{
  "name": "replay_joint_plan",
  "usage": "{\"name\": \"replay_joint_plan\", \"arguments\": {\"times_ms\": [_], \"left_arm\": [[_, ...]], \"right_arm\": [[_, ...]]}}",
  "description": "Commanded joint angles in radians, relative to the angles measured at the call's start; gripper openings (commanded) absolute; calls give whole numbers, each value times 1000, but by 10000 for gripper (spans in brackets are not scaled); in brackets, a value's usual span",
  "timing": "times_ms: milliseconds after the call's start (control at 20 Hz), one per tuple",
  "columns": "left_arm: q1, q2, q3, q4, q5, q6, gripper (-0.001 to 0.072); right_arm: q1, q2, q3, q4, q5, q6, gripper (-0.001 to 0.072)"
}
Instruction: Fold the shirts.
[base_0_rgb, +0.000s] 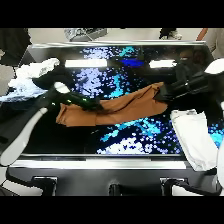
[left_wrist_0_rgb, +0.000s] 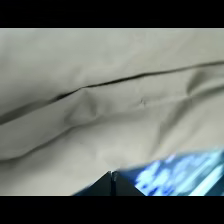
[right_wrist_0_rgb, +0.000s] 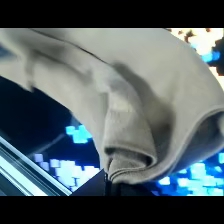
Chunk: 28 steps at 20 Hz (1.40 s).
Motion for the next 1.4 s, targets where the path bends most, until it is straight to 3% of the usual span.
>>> {"name": "replay_joint_plan", "arguments": {"times_ms": [0, 200, 350, 450, 700, 900, 1150, 1350], "left_arm": [[-146, -77, -19, -206, 174, 0, 28], [-264, -183, 43, -415, 264, 0, 28], [-334, -241, 92, -534, 291, 7, 29], [-324, -236, 103, -541, 290, 80, 27], [-77, -51, 101, -243, 117, 78, 26], [178, 181, 101, -51, 18, 68, 27], [424, 421, 101, -36, -54, 77, 28], [479, 531, 101, -36, -78, 80, 28]], "right_arm": [[0, 134, 0, 10, 37, 38, 37], [0, 244, 0, 28, 98, 68, 38], [0, 310, 0, 26, 68, 74, 39], [0, 304, 0, 29, 62, 74, 38], [32, 199, 0, 165, -62, 53, 37], [249, 56, 0, 200, -225, 43, 37], [497, -196, 0, 308, -482, 43, 38], [599, -388, 0, 422, -601, 46, 42]]}}
